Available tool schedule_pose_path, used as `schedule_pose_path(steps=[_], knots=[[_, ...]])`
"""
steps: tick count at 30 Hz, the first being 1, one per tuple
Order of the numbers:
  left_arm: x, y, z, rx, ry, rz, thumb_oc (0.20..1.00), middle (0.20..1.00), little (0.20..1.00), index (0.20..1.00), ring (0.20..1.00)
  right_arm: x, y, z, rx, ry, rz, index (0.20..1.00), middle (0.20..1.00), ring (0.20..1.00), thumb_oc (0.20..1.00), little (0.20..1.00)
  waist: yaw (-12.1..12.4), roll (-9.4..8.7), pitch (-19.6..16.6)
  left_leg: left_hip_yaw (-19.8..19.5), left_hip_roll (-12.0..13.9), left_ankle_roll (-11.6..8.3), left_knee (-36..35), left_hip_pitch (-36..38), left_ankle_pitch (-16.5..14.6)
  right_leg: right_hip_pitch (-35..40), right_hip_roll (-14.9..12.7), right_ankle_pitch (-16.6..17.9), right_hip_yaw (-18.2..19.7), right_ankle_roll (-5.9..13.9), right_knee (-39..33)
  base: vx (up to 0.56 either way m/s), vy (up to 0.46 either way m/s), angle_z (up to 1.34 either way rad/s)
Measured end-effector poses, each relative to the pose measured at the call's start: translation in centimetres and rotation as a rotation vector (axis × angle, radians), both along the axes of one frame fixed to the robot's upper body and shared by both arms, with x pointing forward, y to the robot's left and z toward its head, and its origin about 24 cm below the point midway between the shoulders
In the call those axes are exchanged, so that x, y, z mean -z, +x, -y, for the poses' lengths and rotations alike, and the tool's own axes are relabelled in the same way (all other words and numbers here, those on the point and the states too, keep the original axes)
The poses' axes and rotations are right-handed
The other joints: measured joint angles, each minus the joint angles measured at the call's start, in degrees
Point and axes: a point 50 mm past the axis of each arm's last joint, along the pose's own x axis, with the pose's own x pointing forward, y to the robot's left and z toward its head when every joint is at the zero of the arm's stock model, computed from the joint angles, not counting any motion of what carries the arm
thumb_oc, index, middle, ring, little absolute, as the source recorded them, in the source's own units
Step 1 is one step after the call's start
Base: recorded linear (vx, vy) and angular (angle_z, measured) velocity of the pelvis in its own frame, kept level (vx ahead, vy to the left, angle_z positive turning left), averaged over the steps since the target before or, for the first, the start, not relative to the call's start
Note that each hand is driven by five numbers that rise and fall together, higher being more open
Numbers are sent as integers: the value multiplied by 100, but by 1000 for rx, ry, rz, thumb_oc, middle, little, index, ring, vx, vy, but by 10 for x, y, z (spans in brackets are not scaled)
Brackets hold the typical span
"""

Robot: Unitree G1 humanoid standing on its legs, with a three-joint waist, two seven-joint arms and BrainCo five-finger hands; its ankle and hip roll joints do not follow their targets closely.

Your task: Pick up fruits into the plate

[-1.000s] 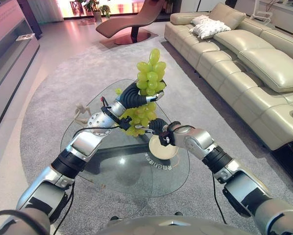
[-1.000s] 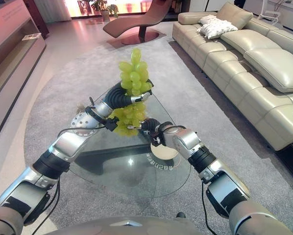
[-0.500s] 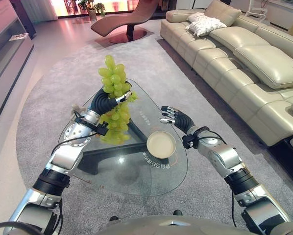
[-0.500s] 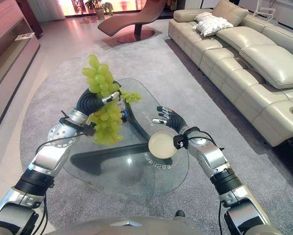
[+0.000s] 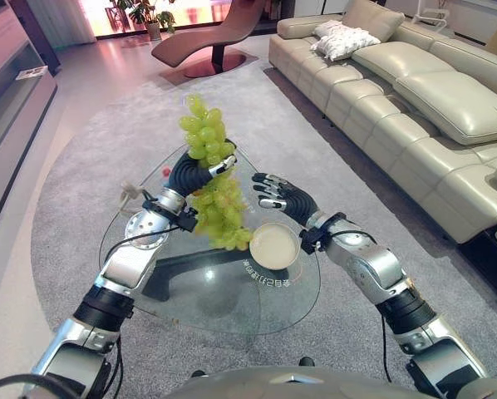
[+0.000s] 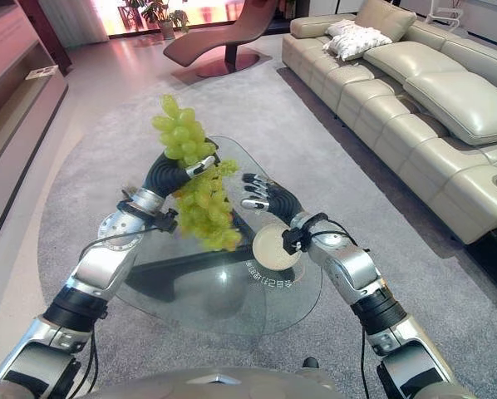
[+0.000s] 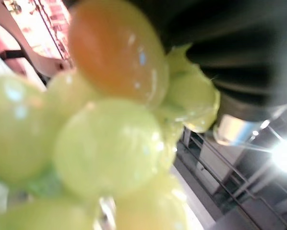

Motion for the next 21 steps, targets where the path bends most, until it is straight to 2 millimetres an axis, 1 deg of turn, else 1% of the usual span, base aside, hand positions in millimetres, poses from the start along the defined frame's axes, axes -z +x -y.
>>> schedule_pose_path(steps=[3,7,10,13,18,21], knots=[[-5,3,9,25,-15,2,200,200,200,200,200,-2,-7,-18,-81,53,-25,1000,1000,1000,1000,1000,0,0,0,0,0,0,0,2,0,2,1,0,2,0,0,0,0,0],[-13,6,14,27,-31,27,200,200,200,200,200,-4,-11,-31,-144,99,-62,1000,1000,1000,1000,1000,2,0,0,-4,-2,0,0,4,0,8,0,0,3,0,0,0,0,0],[-18,8,19,52,-51,34,200,200,200,200,200,-6,-10,-35,-161,106,-78,1000,1000,1000,1000,1000,9,0,0,-7,-2,0,0,4,0,9,0,0,3,0,0,0,0,0],[-18,7,23,61,-59,34,200,200,200,200,200,-6,-12,-37,-170,123,-97,1000,1000,1000,1000,1000,5,0,0,-9,-1,0,0,4,0,9,1,0,3,0,0,0,0,0],[-19,6,25,61,-71,38,200,200,200,200,200,-5,-14,-40,-179,144,-129,1000,1000,1000,1000,1000,5,-1,-1,-8,-1,0,0,4,0,9,0,0,3,0,0,0,0,0],[-24,3,28,76,-77,57,200,200,200,200,200,-5,-14,-42,-184,150,-134,1000,1000,1000,1000,1000,10,-1,-1,-9,-2,0,0,3,0,9,-1,0,3,0,0,0,0,0]])
